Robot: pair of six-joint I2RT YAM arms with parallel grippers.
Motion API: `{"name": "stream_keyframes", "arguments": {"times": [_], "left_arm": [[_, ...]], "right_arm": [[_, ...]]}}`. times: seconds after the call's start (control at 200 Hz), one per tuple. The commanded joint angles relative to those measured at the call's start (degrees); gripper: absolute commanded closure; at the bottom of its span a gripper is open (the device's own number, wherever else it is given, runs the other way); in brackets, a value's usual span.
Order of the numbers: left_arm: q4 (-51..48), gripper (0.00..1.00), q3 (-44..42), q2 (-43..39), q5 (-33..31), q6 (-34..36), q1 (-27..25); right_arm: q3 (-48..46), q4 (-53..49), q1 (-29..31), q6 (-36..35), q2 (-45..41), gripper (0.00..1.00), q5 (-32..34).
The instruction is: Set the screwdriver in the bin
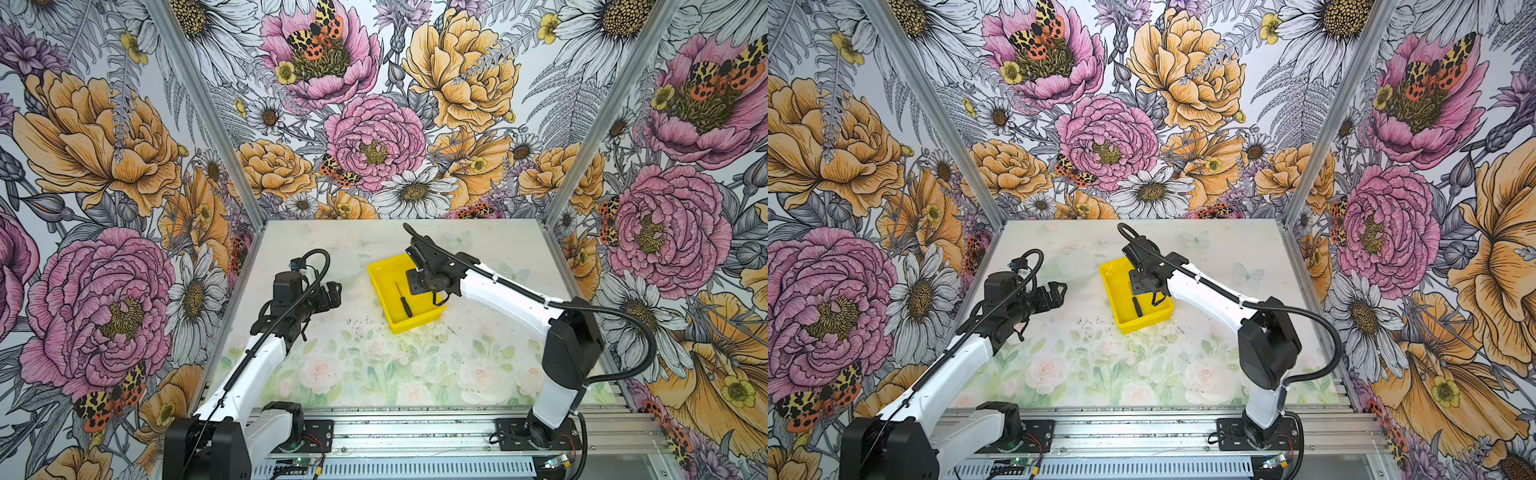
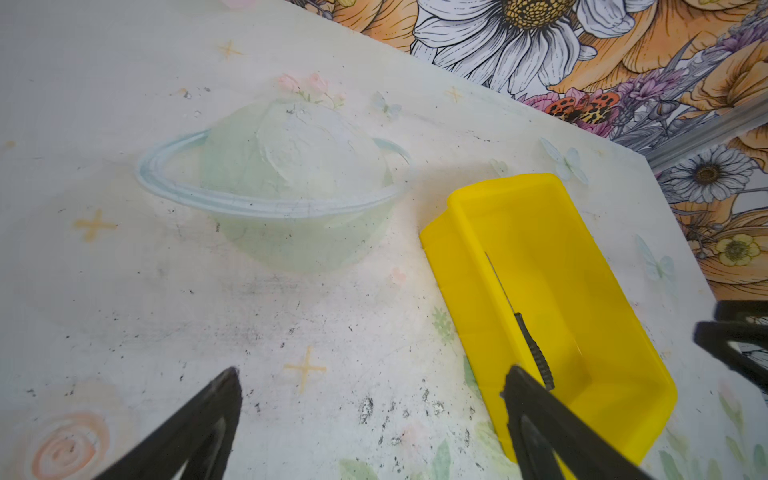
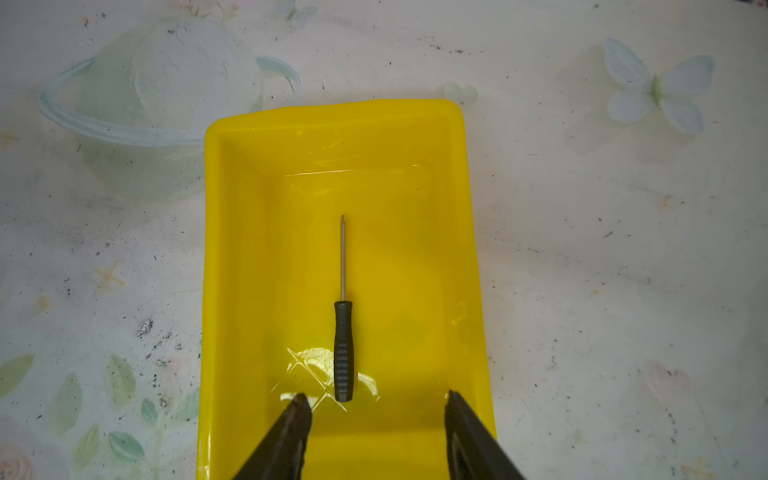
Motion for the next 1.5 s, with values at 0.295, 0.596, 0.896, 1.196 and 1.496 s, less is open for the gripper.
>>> {"name": "stream_keyframes", "arguments": {"times": [0.295, 0.596, 0.896, 1.196, 1.496], "left_arm": [[-2.2, 0.01, 0.8, 3.7, -13.3, 1.1, 7.8], [0.8, 0.01, -1.0, 6.7, -29.0, -0.1, 8.7], [15.0, 0.01, -6.8, 8.2, -24.1, 3.6, 10.1], [33.3, 0.01, -10.7, 12.0, -14.9, 9.2, 8.8], [44.7, 0.01, -8.8, 19.2, -15.8, 15.0, 6.5]], "right_arm": [[-26.4, 4.7, -7.5, -0.5, -29.9, 0.01, 15.4], [-52.4, 23.1, -22.4, -8.4, -52.2, 0.01, 23.4], [-65.2, 37.1, -28.6, -16.8, -52.8, 0.00, 13.6], [-65.7, 53.8, -33.2, -19.9, -40.9, 0.00, 7.0], [-58.5, 69.5, -36.7, -20.1, -22.1, 0.01, 3.7]]}}
